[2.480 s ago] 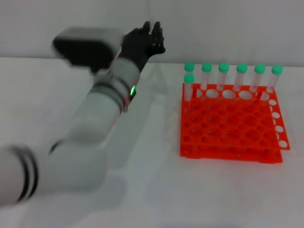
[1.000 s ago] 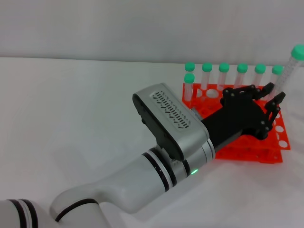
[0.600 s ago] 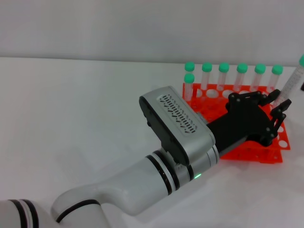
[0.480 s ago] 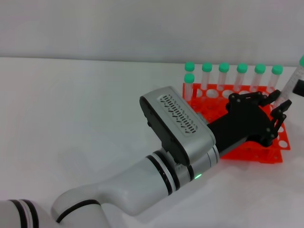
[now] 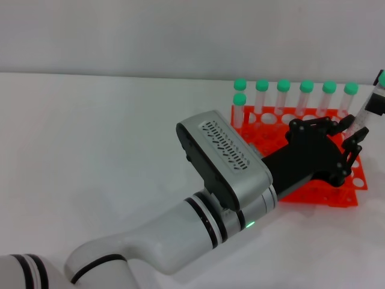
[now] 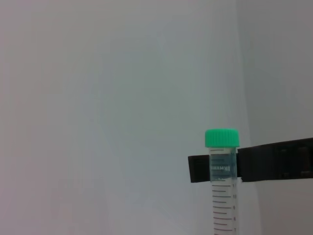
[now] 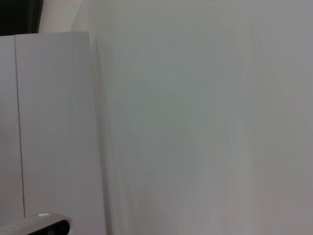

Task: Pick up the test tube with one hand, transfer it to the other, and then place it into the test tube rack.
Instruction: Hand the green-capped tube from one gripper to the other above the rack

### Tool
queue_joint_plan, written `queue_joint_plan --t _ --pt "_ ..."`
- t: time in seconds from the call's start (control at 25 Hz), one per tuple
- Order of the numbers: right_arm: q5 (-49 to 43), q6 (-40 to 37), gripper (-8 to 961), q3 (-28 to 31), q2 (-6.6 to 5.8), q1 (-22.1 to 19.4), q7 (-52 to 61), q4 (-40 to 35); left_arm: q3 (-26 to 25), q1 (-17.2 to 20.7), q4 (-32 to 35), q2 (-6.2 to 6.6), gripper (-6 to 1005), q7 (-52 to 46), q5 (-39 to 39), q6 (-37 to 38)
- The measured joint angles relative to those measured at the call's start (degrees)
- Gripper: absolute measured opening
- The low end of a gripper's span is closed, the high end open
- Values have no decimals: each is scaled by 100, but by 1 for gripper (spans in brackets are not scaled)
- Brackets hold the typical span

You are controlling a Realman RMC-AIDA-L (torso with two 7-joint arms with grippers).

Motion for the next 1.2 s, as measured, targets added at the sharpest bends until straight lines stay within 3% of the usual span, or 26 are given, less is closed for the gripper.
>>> queue_joint_plan --t 0.4,0.48,0.68,1.2 --pt "5 -10 518 9 4 -19 -43 0 0 25 10 0 227 1 99 4" --pt "6 -9 284 10 7 -19 -44 0 0 25 10 0 228 1 99 4" --pt "9 -9 205 11 18 -19 -45 0 -2 30 17 0 230 1 138 7" --pt "11 -12 208 9 53 -16 -45 1 -2 37 -70 2 235 13 304 8"
